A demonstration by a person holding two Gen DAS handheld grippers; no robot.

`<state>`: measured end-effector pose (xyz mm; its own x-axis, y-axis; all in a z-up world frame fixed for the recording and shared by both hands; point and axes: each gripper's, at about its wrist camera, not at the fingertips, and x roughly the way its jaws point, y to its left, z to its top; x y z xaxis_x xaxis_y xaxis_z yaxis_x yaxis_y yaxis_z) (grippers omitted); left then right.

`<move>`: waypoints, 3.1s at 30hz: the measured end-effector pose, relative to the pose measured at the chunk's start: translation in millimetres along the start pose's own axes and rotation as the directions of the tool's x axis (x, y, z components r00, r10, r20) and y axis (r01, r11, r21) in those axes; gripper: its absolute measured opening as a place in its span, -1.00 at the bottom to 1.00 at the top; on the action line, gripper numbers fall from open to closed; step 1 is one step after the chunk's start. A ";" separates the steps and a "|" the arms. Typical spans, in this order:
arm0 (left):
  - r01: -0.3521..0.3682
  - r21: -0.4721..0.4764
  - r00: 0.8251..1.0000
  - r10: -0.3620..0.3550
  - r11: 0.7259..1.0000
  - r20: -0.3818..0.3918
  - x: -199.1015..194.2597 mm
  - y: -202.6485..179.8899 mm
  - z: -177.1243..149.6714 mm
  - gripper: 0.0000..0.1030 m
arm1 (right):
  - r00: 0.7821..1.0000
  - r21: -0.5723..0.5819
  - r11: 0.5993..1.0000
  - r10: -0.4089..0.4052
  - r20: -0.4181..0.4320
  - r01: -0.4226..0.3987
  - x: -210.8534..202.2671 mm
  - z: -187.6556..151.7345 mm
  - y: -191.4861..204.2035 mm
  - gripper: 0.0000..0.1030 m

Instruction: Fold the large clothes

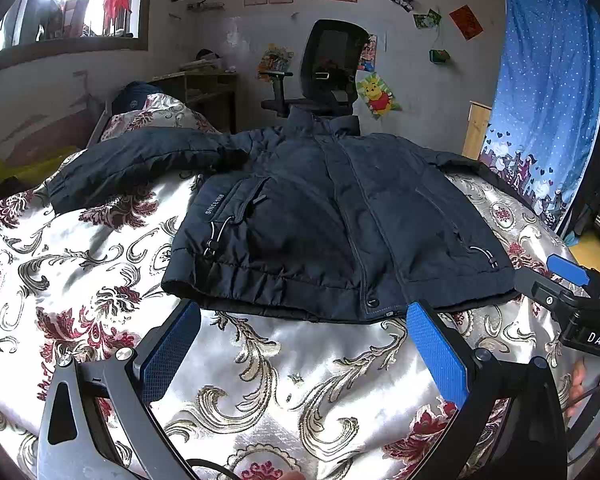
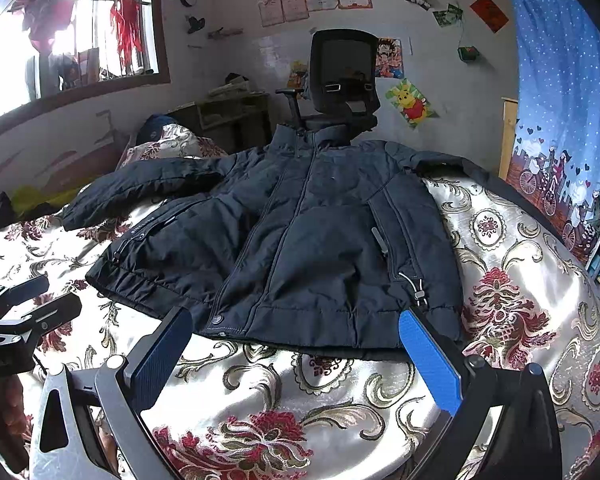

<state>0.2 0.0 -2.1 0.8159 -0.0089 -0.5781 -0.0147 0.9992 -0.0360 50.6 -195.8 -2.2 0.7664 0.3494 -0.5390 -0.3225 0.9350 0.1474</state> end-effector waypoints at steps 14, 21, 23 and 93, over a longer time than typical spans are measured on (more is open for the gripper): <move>0.001 -0.001 1.000 -0.001 1.000 -0.001 0.1 0.3 0.4 0.97 | 1.000 0.002 1.000 -0.001 -0.003 0.001 -0.5 0.1 0.1 1.00; 0.000 -0.001 1.000 0.000 1.000 -0.002 0.2 0.2 0.6 0.97 | 1.000 0.003 1.000 -0.001 -0.003 0.001 -0.2 0.0 0.2 1.00; 0.000 -0.001 1.000 0.000 1.000 -0.002 0.2 0.1 0.6 0.97 | 1.000 0.003 1.000 0.000 -0.003 0.000 -0.1 -0.1 0.1 1.00; 0.105 0.095 0.985 -0.090 0.990 -0.150 110.2 -48.5 156.1 0.97 | 0.987 0.510 0.846 -0.134 -0.087 0.159 7.1 79.2 -225.9 1.00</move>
<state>181.1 -43.6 63.2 0.7181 -0.1040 -0.6881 0.1256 0.9919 -0.0189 172.9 -399.7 26.3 0.7516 0.2148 -0.6237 0.1324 0.8771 0.4616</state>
